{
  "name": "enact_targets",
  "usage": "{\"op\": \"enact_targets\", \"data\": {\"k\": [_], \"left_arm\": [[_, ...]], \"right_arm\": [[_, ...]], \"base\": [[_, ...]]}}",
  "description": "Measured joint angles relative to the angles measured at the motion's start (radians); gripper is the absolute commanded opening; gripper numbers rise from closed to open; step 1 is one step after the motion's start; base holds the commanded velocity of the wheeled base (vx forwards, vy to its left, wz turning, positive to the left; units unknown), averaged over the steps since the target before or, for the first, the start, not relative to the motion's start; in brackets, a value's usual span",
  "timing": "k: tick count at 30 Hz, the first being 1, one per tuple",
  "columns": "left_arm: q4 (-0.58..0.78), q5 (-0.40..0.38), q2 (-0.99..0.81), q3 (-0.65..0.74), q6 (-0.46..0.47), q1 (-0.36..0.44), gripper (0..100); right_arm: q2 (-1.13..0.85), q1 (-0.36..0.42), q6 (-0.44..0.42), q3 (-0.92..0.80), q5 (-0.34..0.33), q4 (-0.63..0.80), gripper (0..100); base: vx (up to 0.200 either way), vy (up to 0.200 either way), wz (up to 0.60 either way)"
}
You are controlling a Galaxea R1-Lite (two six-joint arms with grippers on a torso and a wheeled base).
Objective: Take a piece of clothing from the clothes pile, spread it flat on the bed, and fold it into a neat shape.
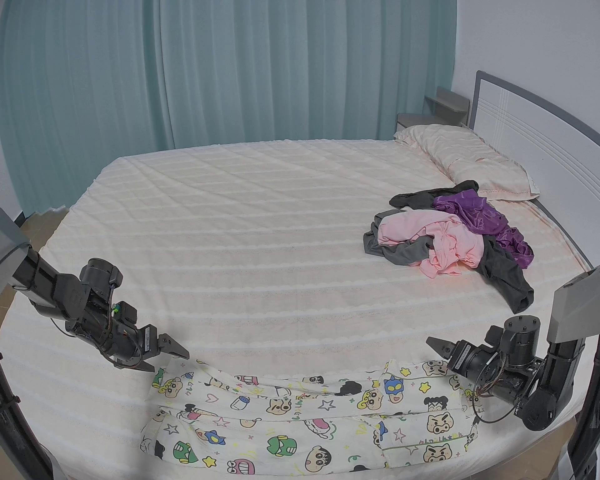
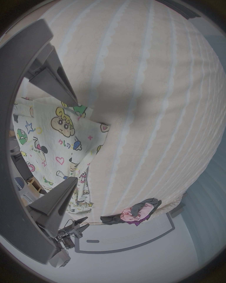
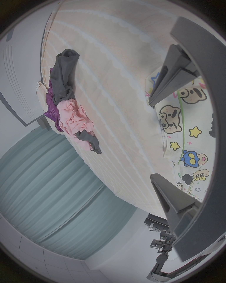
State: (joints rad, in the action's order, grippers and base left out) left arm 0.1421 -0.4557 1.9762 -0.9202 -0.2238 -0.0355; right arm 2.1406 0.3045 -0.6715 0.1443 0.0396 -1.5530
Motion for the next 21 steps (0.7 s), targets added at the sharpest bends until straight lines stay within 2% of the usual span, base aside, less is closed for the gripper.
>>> {"op": "enact_targets", "data": {"k": [7,13,21], "left_arm": [[-0.016,-0.076,0.041,-0.016,0.005,0.001,100],[-0.074,-0.081,0.093,-0.034,0.008,0.001,100],[-0.073,-0.080,0.117,-0.034,0.007,-0.003,100]], "right_arm": [[0.000,0.011,-0.001,0.000,-0.001,0.000,100],[0.000,0.017,-0.004,-0.005,-0.005,0.000,100],[0.004,0.019,-0.011,-0.007,-0.006,0.000,100]], "base": [[0.000,0.000,0.00],[0.000,0.000,0.00],[0.000,0.000,0.00]]}}
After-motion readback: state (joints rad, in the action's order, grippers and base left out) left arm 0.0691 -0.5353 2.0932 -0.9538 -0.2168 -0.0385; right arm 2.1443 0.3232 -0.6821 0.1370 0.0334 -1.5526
